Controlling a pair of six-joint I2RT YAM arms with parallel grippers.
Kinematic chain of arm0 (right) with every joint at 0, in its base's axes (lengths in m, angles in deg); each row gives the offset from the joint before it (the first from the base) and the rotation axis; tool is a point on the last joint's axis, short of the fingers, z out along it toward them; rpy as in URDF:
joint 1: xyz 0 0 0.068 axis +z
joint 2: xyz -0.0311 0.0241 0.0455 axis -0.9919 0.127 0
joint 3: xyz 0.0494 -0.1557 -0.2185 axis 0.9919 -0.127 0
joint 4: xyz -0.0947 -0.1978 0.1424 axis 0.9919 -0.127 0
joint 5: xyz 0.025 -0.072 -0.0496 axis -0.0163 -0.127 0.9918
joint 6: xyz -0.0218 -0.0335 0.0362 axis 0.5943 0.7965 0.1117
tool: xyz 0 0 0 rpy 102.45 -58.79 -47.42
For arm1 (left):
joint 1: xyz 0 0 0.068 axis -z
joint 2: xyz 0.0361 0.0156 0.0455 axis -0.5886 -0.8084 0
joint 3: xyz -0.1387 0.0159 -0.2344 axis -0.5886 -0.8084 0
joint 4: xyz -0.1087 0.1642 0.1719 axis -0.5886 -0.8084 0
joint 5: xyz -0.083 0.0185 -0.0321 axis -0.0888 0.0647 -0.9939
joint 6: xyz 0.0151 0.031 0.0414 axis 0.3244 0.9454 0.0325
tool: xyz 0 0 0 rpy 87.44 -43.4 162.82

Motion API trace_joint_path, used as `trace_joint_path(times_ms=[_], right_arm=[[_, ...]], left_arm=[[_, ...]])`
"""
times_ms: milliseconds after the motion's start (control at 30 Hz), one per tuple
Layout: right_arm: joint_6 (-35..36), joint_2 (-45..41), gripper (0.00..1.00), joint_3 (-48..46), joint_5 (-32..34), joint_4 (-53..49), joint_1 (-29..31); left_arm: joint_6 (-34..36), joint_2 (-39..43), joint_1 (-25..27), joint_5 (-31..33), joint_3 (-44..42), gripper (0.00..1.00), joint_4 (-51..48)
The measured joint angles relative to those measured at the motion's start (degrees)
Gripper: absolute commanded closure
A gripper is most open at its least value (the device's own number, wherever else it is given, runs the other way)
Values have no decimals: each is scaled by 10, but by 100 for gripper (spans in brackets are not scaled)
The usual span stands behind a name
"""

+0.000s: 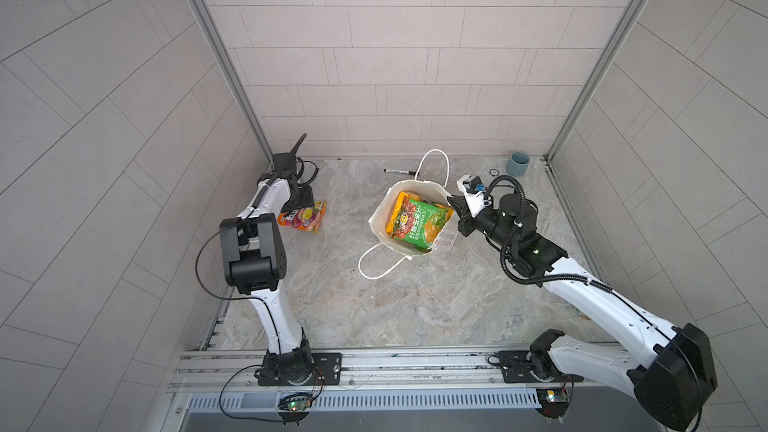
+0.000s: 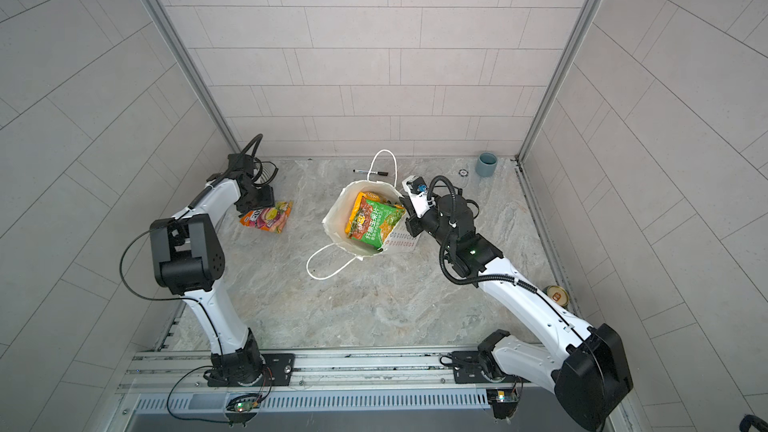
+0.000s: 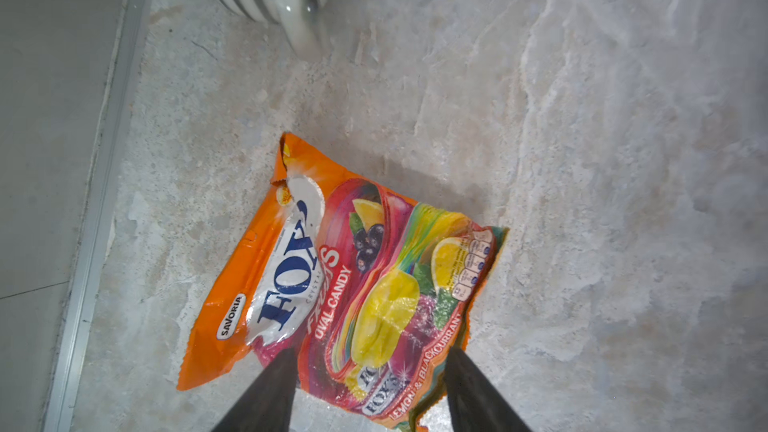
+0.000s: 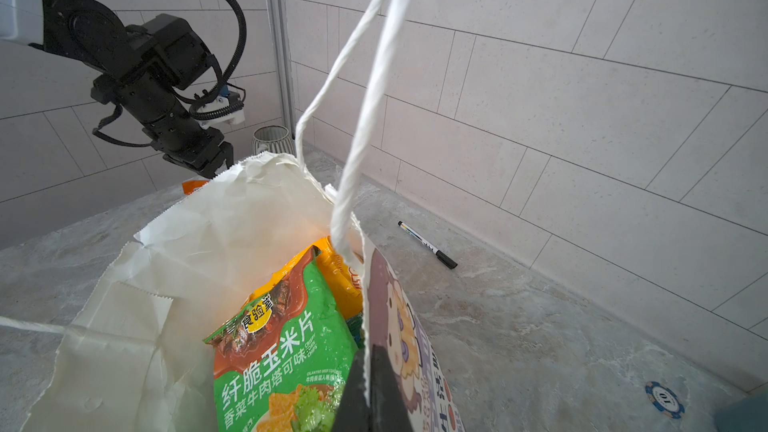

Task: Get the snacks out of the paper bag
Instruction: 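Open the left gripper and raise it off the candy pack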

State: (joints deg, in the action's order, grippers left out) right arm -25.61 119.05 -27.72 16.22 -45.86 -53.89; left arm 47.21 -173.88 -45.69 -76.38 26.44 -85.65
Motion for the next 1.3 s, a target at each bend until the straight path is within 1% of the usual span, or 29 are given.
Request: trace_joint_path(times_ms=[267,500,667,933,1067,1300], right_arm=[[0,0,100,0,2,0,0],[0,-3,100,-7,3,4,0],[0,-6,100,-8,4,4,0],[0,-9,100,-10,7,4,0],[-2,-9,100,-10,7,4,0],[-2,-9,100,-10,8,4,0]], left_arm=[[9,-36,0,9,0,39,-7],[7,-68,0,11,20,39,-16],[-16,-69,0,2,17,35,-6],[-70,-67,0,-14,4,33,17],[-81,-66,1,-17,3,33,20],[-92,-52,2,-24,-3,27,20]])
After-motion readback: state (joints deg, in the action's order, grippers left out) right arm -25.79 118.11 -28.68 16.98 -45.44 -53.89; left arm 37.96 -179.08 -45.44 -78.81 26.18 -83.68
